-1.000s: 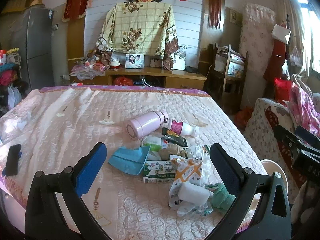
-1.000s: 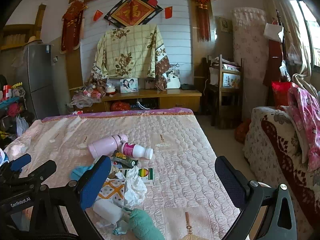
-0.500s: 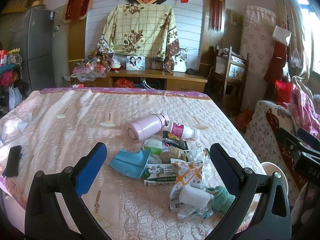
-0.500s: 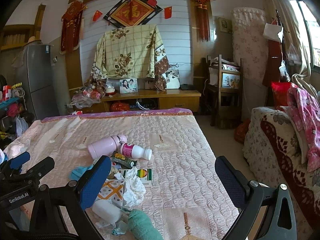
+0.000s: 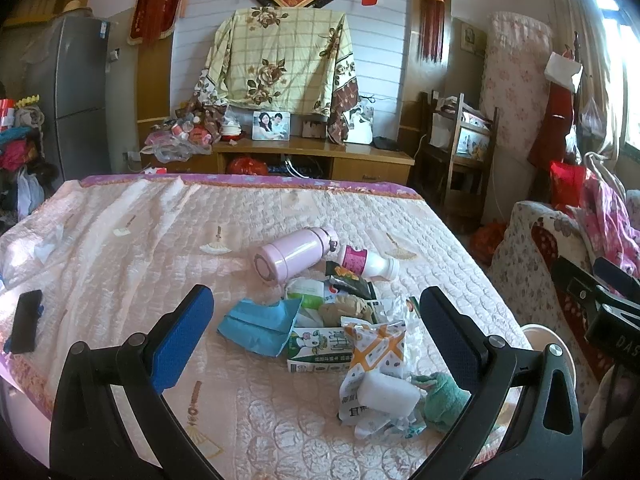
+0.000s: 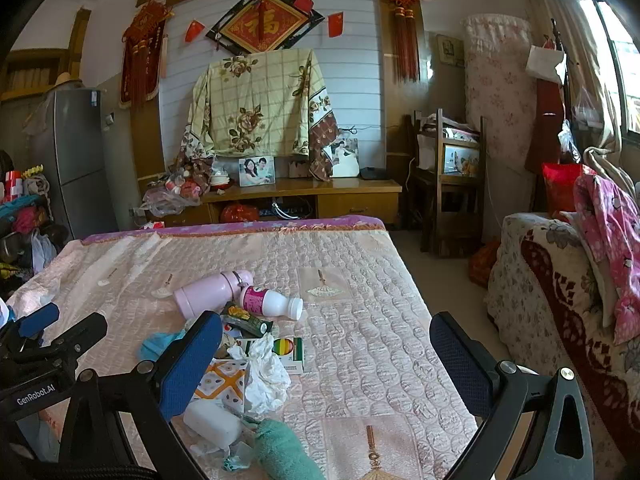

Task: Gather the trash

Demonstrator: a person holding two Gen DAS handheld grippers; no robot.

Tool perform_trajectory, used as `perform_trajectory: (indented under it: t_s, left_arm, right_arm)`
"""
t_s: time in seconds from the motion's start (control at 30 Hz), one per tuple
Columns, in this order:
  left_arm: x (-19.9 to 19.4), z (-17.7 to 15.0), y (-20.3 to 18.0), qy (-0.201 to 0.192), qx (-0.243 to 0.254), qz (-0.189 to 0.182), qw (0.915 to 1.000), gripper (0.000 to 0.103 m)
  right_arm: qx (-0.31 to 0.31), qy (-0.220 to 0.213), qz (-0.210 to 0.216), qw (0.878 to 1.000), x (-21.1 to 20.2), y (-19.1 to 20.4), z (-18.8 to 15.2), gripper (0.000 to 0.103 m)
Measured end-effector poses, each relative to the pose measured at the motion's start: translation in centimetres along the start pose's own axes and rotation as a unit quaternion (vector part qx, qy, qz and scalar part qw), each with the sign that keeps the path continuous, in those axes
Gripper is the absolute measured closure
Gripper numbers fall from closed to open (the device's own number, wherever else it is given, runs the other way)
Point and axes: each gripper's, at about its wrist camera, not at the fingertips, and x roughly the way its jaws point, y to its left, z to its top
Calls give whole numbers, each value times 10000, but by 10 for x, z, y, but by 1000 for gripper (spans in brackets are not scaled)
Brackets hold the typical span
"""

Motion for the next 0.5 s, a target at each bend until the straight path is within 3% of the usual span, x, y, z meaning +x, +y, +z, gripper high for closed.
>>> perform_trajectory:
  t_s: [0.5]
  left_arm:
    - [2,-1,0,5,-10,2,10000,1]
  right_arm:
    - [-10,65,13,10000,1,-2,0,0]
